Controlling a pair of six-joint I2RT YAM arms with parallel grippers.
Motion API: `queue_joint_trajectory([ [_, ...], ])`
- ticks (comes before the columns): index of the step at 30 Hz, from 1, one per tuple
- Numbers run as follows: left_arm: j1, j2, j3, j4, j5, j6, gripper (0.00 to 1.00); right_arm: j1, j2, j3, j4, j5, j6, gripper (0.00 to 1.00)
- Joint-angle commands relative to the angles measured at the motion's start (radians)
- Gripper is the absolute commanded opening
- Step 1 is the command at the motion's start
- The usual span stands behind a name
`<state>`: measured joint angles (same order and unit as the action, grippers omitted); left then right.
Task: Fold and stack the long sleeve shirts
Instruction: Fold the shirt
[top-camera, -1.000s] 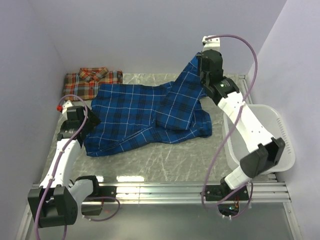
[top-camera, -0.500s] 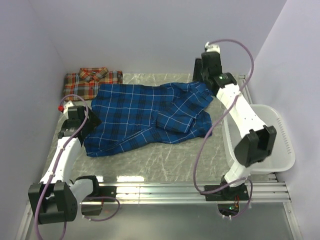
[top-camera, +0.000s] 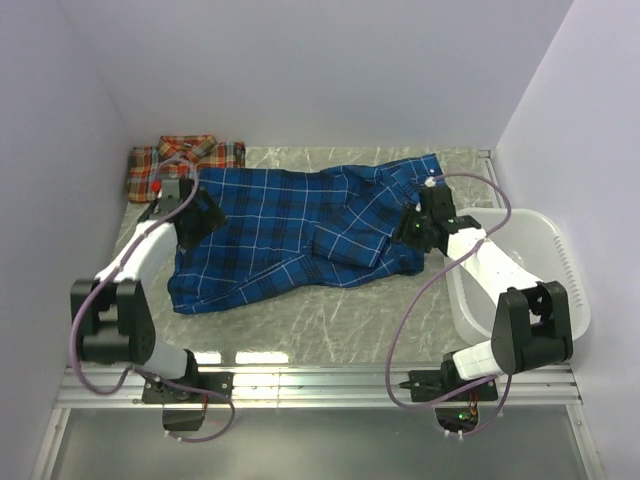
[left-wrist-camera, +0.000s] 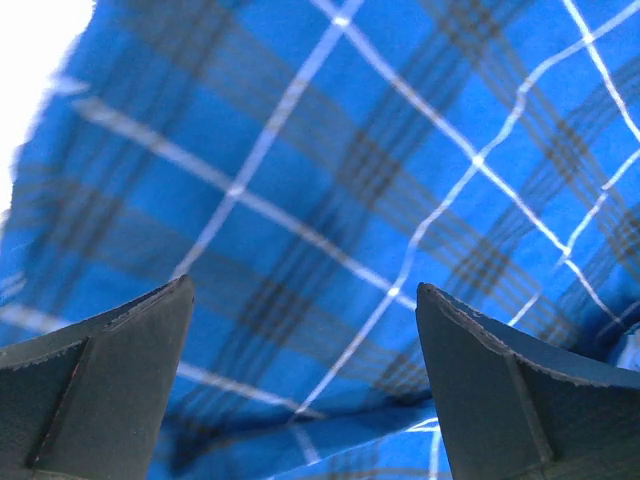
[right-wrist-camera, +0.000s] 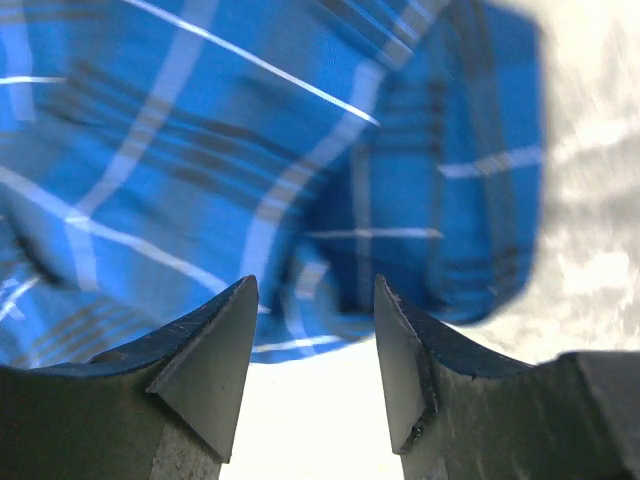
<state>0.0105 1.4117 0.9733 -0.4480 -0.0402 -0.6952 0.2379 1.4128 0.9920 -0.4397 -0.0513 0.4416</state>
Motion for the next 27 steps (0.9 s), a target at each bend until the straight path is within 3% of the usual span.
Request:
queue_joint_trajectory([
  [1,-0.044,0.102,0.125,0.028,0.031,-0.026,0.99,-0.054,-0.032,-0.044,0.136,-0.081,0.060,0.56],
  [6,-0.055,0.265,0.228,0.019,0.031,-0.049,0.98,-0.057,0.046,-0.020,0.138,-0.137,0.031,0.55],
  [14,-0.052,0.251,0.228,0.003,-0.027,-0.029,0.99,-0.052,0.130,-0.007,0.127,-0.220,-0.046,0.55],
  [27,-0.061,0.443,0.332,0.009,-0.020,0.011,0.99,0.032,0.218,0.079,0.099,-0.255,-0.205,0.59],
])
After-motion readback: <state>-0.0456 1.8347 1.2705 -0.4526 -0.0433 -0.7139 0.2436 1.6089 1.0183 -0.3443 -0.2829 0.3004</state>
